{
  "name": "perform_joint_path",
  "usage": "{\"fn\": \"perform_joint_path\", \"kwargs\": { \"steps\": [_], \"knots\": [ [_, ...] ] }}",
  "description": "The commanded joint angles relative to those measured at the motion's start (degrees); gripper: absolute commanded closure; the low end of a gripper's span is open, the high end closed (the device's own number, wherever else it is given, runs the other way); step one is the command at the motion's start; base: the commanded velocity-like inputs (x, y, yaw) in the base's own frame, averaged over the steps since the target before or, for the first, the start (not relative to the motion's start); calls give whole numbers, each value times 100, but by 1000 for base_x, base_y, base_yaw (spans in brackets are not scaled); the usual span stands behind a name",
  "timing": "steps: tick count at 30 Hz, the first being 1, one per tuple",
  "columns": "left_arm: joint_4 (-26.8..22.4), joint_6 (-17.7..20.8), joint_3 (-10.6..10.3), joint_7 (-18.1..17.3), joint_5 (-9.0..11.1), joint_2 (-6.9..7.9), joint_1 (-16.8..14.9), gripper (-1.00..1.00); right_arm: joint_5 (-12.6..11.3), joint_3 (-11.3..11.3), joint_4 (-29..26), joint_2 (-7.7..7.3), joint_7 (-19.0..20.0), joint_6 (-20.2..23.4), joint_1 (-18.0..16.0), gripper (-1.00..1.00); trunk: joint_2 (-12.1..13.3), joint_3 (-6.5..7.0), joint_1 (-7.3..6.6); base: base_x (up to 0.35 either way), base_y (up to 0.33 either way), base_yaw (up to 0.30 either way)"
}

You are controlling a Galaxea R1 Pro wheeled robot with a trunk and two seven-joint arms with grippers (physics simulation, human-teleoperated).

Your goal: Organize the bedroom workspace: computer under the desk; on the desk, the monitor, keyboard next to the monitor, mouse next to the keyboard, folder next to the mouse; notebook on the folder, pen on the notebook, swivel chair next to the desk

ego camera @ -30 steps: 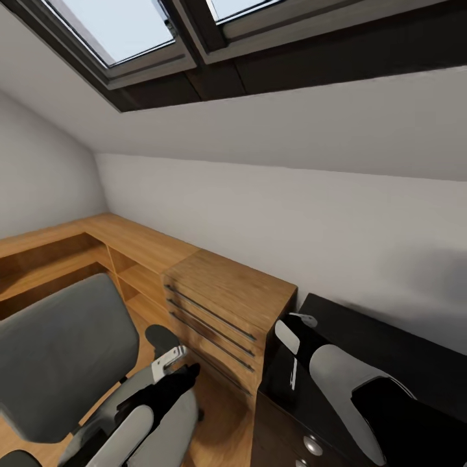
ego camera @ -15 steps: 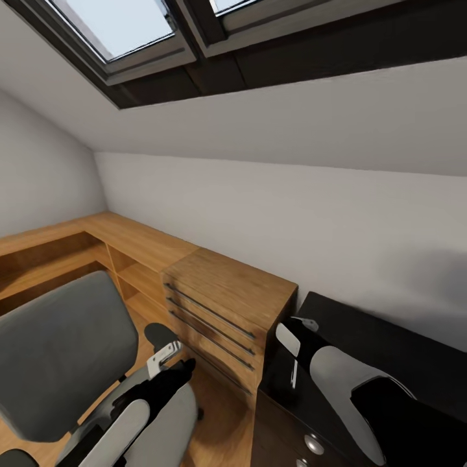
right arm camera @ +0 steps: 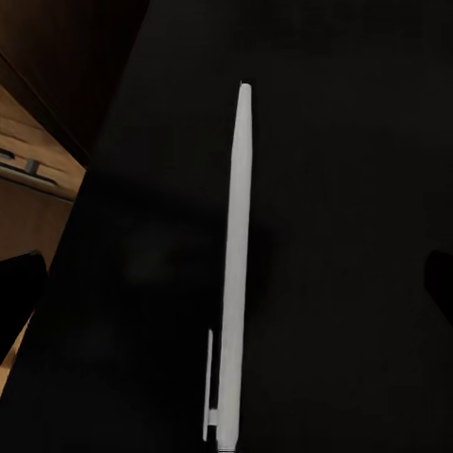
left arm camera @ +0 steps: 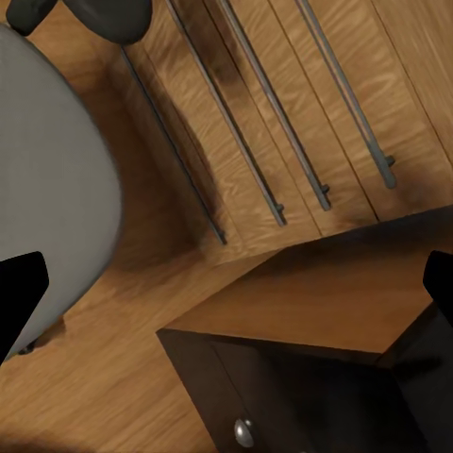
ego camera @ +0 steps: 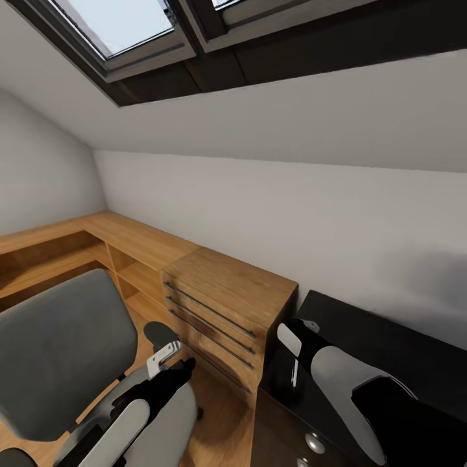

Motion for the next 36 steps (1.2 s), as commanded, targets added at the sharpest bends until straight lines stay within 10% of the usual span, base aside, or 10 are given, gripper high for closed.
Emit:
{"fn": "perform_joint_path", "kwargs": {
  "steps": [1,36],
  "knots": [
    [-8,20,-7,36,17,4,-6,-100,-40,51,-7,-3,-28,53,-4,-100,-5,-7,1,0,0,0],
    [-15,20,-2,41,17,4,-5,-100,-135,64,396,34,188,27,5,-100,-928,-420,506,0,0,0]
  ]
}}
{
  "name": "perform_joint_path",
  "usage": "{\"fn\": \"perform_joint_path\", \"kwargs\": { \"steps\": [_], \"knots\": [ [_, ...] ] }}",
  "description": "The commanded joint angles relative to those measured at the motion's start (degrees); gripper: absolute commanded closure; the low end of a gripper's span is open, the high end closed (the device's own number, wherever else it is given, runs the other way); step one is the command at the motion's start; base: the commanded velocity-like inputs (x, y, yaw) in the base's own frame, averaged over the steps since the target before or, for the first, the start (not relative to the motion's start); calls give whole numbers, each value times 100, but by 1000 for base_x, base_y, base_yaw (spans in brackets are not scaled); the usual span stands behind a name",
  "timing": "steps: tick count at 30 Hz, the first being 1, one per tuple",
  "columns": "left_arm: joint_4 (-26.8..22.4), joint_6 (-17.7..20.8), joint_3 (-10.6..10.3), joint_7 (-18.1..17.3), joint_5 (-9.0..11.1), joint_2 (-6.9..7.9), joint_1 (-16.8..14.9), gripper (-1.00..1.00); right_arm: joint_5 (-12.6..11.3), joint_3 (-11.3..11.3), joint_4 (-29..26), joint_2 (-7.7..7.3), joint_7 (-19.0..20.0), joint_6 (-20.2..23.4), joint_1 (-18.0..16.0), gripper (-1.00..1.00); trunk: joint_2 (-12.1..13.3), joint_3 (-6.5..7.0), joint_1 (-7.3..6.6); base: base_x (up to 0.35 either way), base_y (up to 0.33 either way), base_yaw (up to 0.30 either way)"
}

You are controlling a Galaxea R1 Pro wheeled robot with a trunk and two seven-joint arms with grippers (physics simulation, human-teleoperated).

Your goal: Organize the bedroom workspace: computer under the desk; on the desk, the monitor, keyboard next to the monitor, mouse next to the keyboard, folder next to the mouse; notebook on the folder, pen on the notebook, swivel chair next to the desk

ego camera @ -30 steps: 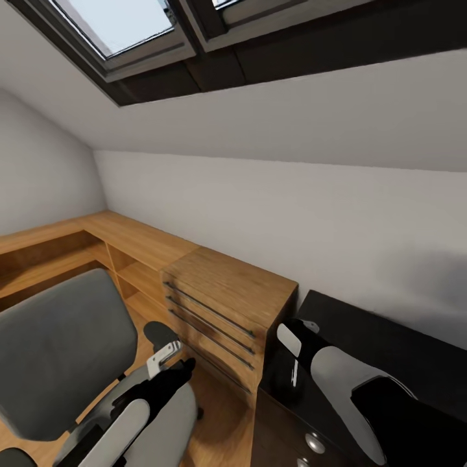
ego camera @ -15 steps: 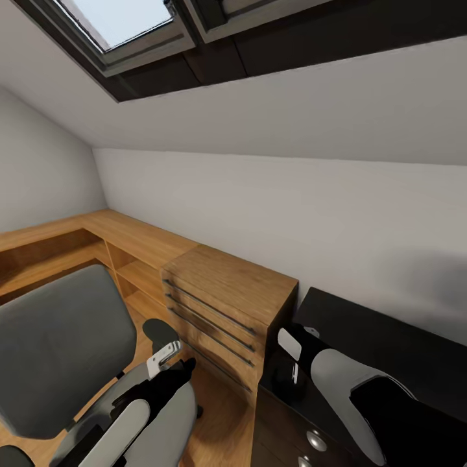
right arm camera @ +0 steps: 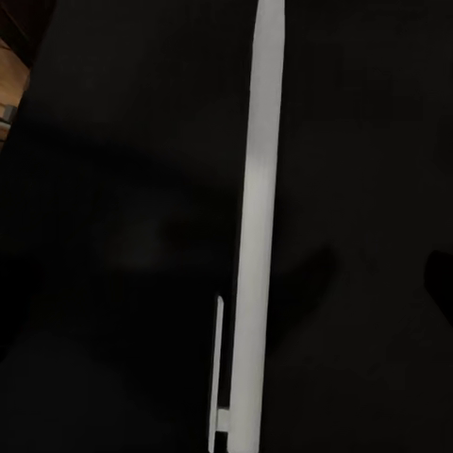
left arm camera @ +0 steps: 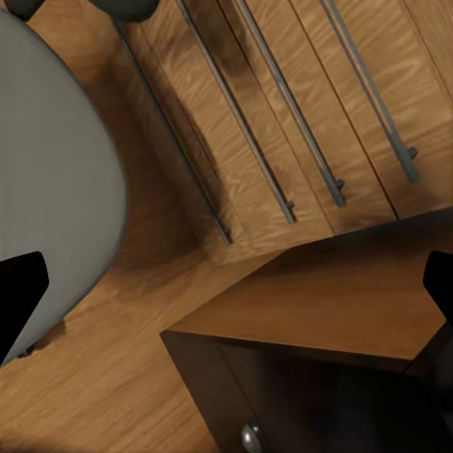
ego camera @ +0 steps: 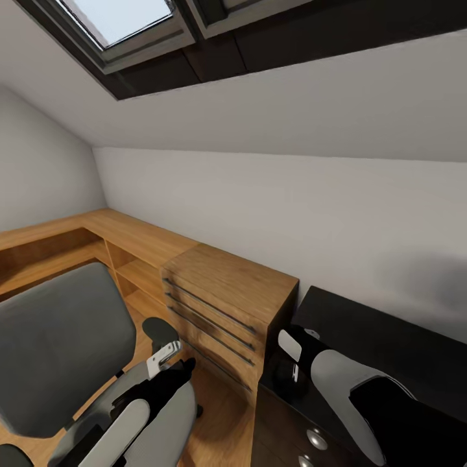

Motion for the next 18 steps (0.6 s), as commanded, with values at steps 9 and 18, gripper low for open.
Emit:
{"fn": "perform_joint_path", "kwargs": {
  "steps": [9,18],
  "knots": [
    [-15,20,-2,33,17,11,-7,-100,-43,45,-2,-5,-23,35,-3,-100,-5,-7,0,0,0,0],
    [-17,20,-2,33,17,13,-7,-100,-44,40,-3,-17,-3,27,-3,-100,-5,-7,0,0,0,0]
  ]
}}
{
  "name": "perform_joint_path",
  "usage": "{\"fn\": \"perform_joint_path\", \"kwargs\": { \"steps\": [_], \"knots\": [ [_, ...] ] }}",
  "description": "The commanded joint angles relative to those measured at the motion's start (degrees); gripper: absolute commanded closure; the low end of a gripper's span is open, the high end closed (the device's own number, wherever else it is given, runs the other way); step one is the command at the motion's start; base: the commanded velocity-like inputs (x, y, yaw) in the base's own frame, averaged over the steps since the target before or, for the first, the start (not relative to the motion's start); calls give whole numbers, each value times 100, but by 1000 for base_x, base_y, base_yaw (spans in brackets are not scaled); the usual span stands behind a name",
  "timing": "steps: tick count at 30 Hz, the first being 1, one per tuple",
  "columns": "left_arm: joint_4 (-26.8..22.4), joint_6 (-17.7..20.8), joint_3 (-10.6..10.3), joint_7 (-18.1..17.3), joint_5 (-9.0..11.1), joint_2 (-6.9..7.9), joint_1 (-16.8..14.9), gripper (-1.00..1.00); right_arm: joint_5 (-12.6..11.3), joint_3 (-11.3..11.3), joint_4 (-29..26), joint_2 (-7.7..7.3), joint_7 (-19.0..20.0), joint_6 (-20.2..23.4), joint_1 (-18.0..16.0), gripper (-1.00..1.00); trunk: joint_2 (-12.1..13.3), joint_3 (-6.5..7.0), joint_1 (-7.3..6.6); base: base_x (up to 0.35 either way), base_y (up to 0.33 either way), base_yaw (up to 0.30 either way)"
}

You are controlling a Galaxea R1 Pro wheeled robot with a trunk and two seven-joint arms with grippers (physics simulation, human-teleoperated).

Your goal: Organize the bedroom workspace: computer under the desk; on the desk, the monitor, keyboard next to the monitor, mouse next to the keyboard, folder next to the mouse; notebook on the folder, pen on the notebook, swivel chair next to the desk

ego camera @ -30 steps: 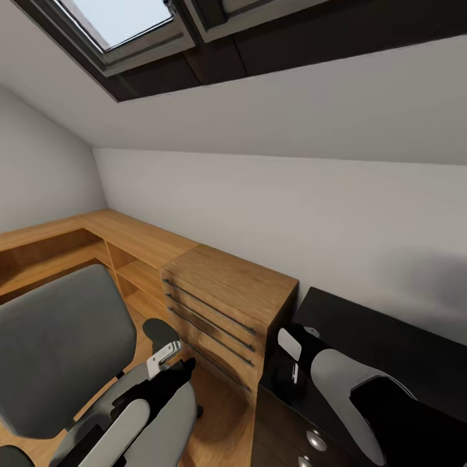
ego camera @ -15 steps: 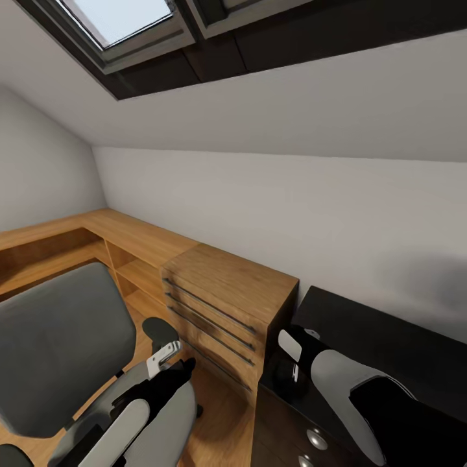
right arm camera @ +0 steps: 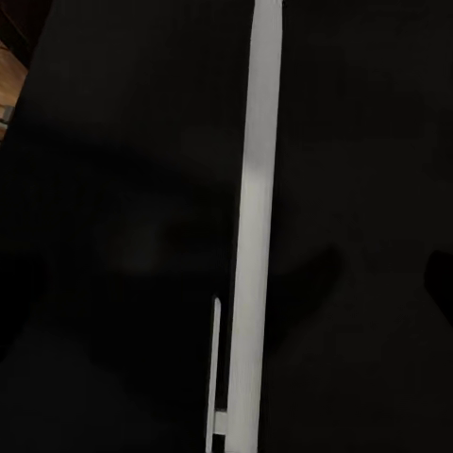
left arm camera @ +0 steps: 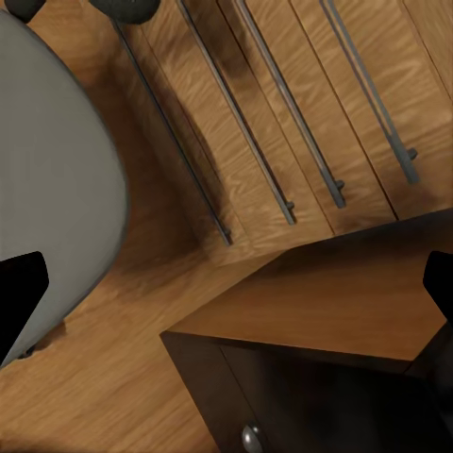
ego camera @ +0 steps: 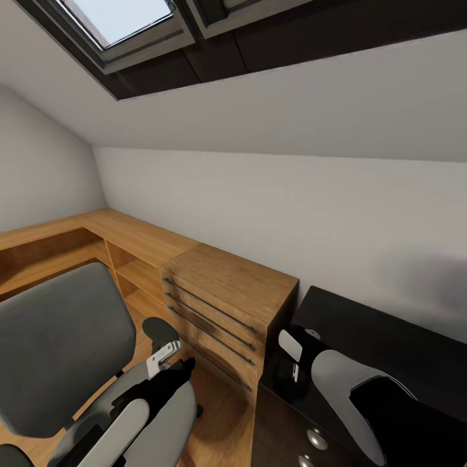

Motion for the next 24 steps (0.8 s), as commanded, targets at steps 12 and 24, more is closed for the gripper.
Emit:
{"fn": "perform_joint_path", "kwargs": {
  "steps": [12,24],
  "knots": [
    [-14,20,6,34,17,17,-7,-100,-33,39,-15,-30,419,30,-3,-100,-4,-7,0,0,0,0],
    [-17,20,5,34,17,22,-7,-100,-32,39,-17,-34,453,30,-2,-100,-4,-7,0,0,0,0]
  ]
}}
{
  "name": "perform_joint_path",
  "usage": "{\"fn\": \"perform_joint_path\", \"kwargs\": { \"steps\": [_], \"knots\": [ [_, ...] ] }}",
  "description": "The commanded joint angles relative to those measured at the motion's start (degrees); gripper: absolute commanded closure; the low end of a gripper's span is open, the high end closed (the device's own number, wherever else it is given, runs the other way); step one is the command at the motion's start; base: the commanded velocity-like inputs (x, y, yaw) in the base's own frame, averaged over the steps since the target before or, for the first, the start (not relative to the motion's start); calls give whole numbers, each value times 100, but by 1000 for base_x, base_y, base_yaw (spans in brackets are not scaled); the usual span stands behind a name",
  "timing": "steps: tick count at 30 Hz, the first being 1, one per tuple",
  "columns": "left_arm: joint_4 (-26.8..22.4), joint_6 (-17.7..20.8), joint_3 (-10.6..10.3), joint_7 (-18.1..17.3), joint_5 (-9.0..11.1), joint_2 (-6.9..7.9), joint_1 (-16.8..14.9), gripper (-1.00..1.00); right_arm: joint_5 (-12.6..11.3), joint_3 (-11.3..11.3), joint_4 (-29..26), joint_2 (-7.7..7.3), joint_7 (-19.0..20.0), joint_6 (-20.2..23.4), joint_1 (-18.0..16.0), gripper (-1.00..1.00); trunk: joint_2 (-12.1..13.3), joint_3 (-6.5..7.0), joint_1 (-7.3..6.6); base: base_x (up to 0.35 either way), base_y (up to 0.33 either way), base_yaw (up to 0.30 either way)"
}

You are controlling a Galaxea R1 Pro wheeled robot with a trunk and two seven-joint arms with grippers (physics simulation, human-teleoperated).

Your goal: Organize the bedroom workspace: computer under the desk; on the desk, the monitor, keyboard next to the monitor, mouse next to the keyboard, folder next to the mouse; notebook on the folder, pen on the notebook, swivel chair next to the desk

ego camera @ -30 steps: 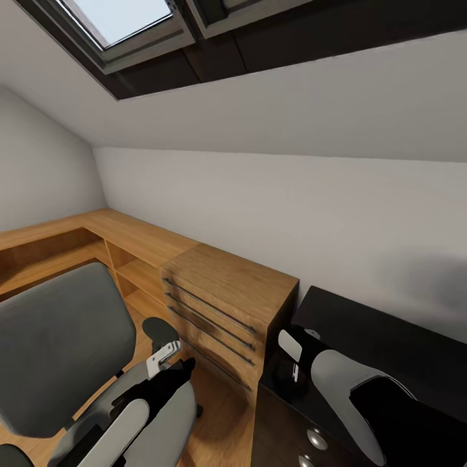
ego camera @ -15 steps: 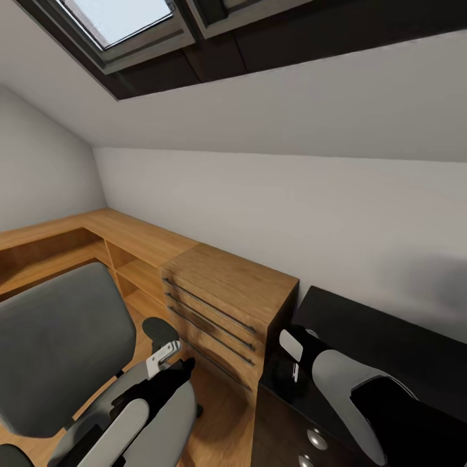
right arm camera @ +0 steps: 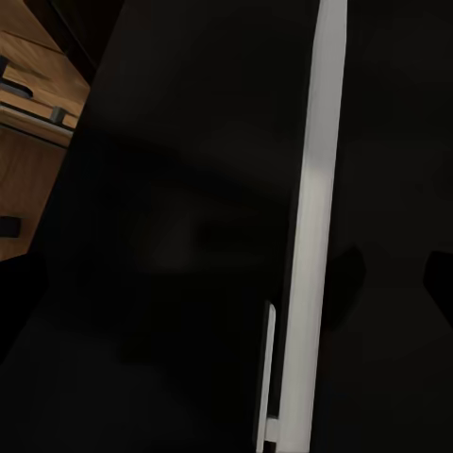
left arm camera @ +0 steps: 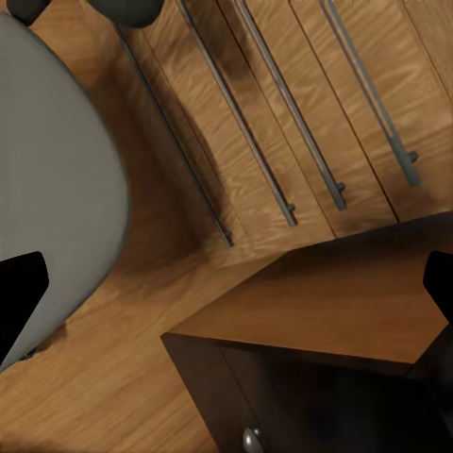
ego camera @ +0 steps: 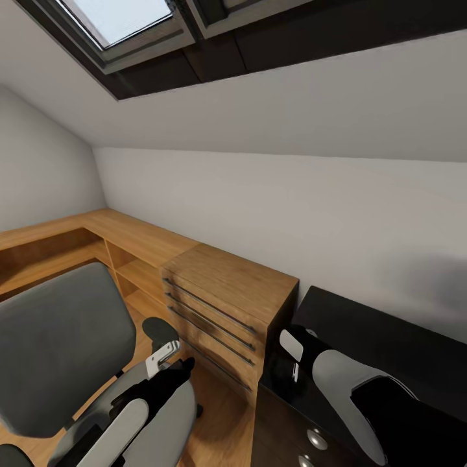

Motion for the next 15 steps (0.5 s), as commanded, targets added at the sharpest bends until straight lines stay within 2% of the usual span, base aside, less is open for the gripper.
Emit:
{"fn": "perform_joint_path", "kwargs": {
  "steps": [1,15],
  "knots": [
    [-8,20,-4,34,17,4,-7,-100,-47,48,-10,-2,-31,32,-4,-100,-4,-7,0,0,0,0],
    [-14,20,-3,34,17,4,-7,-100,-45,48,-10,-3,-30,32,-5,-100,-4,-7,0,0,0,0]
  ]
}}
